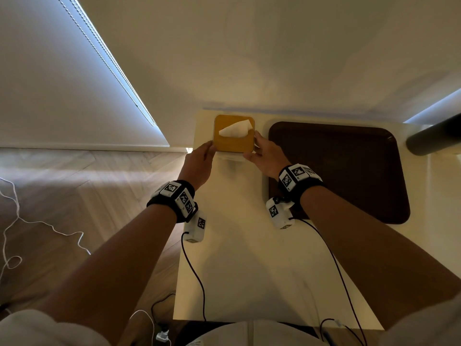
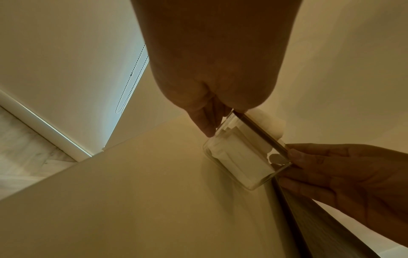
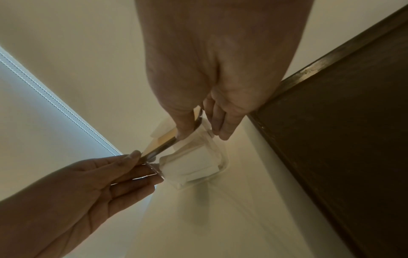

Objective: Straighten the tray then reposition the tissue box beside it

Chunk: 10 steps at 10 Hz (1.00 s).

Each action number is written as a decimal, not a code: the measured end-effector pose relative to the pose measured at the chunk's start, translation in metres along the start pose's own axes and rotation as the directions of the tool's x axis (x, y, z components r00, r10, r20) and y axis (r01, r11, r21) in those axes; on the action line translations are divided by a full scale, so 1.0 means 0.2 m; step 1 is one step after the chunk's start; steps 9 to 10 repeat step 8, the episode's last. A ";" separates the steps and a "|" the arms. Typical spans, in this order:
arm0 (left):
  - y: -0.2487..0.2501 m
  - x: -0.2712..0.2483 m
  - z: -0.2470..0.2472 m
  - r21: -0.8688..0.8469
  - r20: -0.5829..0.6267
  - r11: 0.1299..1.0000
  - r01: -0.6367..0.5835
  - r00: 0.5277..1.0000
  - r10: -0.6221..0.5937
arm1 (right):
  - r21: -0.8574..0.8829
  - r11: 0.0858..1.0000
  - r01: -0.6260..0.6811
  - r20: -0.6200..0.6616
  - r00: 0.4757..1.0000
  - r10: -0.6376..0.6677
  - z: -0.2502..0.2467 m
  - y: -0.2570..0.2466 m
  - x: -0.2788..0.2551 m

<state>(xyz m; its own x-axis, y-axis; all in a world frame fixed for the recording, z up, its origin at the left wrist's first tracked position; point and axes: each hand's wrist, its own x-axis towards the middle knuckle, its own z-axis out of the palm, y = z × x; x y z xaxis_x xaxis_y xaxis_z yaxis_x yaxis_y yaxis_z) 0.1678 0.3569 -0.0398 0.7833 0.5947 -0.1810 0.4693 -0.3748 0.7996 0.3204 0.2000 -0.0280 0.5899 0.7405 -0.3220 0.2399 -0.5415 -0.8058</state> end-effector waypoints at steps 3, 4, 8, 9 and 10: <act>0.00 -0.03 0.01 -0.028 -0.001 0.999 0.042 0.999 -0.042 | -0.017 1.000 -0.012 0.015 1.000 0.012 0.00 0.01 -0.03; 0.02 -0.04 0.00 0.017 -0.002 1.000 0.020 1.000 -0.020 | -0.067 0.996 -0.062 0.033 0.997 0.064 -0.01 -0.01 -0.03; 0.21 -0.25 -0.10 0.113 -0.055 0.948 -0.296 0.951 0.304 | -0.361 0.920 0.151 -0.024 0.985 -0.171 -0.19 -0.17 -0.37; 0.21 -0.25 -0.10 0.113 -0.055 0.948 -0.296 0.951 0.304 | -0.361 0.920 0.151 -0.024 0.985 -0.171 -0.19 -0.17 -0.37; 0.21 -0.25 -0.10 0.113 -0.055 0.948 -0.296 0.951 0.304 | -0.361 0.920 0.151 -0.024 0.985 -0.171 -0.19 -0.17 -0.37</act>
